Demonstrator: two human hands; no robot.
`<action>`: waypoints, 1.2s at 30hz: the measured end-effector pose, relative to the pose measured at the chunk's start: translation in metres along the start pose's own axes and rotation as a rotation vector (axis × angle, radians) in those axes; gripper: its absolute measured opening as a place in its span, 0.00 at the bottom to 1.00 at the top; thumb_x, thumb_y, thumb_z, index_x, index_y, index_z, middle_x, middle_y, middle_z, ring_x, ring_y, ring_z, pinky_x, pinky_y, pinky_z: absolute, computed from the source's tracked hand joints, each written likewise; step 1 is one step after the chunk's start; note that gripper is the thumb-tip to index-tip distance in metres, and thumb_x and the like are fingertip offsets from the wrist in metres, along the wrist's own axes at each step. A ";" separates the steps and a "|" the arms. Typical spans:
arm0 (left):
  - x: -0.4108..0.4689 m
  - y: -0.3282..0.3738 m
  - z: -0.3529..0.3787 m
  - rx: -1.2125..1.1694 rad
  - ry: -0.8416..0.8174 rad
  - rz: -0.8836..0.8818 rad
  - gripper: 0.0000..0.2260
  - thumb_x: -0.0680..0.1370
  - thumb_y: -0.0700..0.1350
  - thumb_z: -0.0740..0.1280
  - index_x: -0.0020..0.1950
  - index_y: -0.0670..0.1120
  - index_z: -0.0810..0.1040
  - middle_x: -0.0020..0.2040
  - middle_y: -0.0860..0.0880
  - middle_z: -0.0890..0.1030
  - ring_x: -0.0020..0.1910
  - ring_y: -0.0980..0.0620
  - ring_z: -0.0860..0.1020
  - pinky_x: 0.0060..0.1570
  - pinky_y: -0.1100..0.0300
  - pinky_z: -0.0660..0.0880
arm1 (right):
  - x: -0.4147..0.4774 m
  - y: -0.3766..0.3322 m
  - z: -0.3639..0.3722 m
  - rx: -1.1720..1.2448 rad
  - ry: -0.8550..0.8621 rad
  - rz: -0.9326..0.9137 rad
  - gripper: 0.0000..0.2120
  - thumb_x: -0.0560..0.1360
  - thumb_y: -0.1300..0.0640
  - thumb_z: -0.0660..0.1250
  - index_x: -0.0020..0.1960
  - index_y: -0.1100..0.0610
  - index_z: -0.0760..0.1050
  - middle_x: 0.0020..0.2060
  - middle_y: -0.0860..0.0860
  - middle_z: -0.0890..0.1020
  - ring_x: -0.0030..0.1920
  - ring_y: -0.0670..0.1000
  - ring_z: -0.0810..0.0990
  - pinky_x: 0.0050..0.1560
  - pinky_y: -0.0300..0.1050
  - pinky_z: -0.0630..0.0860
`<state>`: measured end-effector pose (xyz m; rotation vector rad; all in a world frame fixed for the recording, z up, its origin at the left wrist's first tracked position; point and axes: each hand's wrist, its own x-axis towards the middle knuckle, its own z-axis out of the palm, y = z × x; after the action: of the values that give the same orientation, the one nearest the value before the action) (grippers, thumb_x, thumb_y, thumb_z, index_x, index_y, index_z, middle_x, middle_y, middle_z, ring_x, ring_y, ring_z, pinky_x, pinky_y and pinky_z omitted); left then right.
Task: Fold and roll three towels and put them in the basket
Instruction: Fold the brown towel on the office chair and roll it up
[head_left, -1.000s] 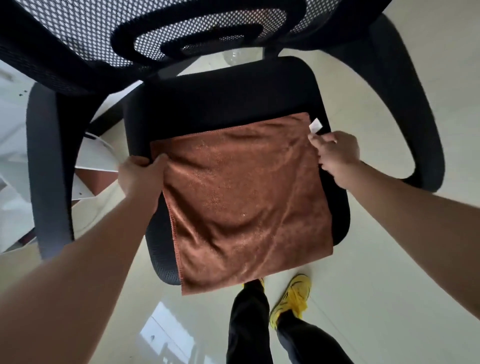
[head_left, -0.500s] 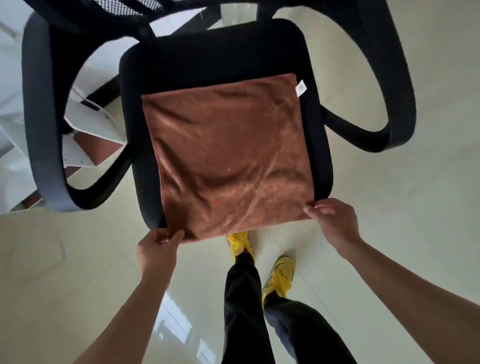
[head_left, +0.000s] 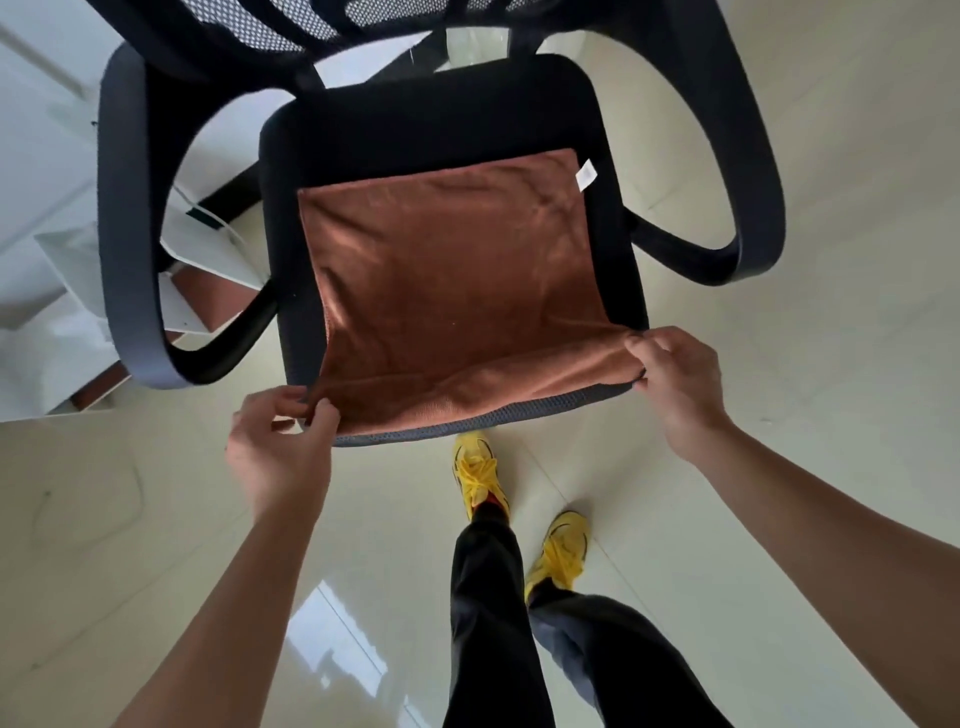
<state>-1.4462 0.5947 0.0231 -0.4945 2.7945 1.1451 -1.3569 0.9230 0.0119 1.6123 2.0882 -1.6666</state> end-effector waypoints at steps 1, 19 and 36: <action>0.002 0.003 0.000 -0.015 0.009 -0.031 0.05 0.65 0.44 0.68 0.33 0.48 0.73 0.43 0.49 0.82 0.42 0.44 0.79 0.45 0.46 0.77 | 0.000 0.001 0.003 -0.010 0.007 0.009 0.05 0.74 0.55 0.68 0.44 0.58 0.77 0.36 0.50 0.78 0.37 0.49 0.78 0.48 0.55 0.80; -0.011 -0.013 -0.013 0.089 -0.190 0.082 0.12 0.69 0.35 0.71 0.30 0.42 0.69 0.37 0.46 0.76 0.37 0.47 0.74 0.38 0.65 0.70 | -0.006 0.044 0.002 -0.263 0.030 0.053 0.12 0.77 0.51 0.67 0.53 0.60 0.78 0.48 0.53 0.77 0.46 0.54 0.75 0.43 0.43 0.67; -0.028 -0.035 -0.009 -0.170 -0.196 -0.514 0.09 0.70 0.31 0.66 0.37 0.44 0.74 0.34 0.46 0.76 0.28 0.48 0.71 0.27 0.61 0.69 | -0.020 0.057 -0.015 -0.256 -0.067 0.041 0.07 0.72 0.54 0.72 0.49 0.52 0.79 0.51 0.53 0.82 0.45 0.56 0.81 0.51 0.56 0.80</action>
<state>-1.4076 0.5721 0.0113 -0.9841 2.2224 1.2251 -1.2994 0.9143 -0.0100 1.4893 2.1182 -1.3547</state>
